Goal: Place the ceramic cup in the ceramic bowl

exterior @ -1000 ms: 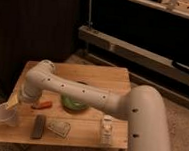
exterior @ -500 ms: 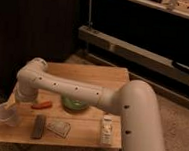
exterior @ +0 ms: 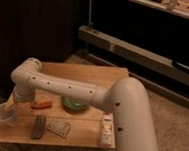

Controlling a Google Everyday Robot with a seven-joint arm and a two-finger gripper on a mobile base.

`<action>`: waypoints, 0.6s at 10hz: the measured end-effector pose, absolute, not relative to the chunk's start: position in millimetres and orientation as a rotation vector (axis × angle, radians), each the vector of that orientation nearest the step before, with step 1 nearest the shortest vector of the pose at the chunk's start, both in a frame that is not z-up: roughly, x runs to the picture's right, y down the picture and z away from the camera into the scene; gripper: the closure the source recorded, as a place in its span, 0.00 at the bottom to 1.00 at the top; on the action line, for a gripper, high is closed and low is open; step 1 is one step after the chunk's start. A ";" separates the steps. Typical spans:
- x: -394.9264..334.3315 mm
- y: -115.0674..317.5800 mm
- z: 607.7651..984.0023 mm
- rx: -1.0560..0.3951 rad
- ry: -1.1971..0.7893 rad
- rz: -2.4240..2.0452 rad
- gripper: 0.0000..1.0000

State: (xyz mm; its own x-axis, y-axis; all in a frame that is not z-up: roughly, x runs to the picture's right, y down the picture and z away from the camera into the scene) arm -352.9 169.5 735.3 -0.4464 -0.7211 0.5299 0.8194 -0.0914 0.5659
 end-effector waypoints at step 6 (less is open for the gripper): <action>-335.0 172.6 742.7 -0.145 -1.020 -1.747 0.29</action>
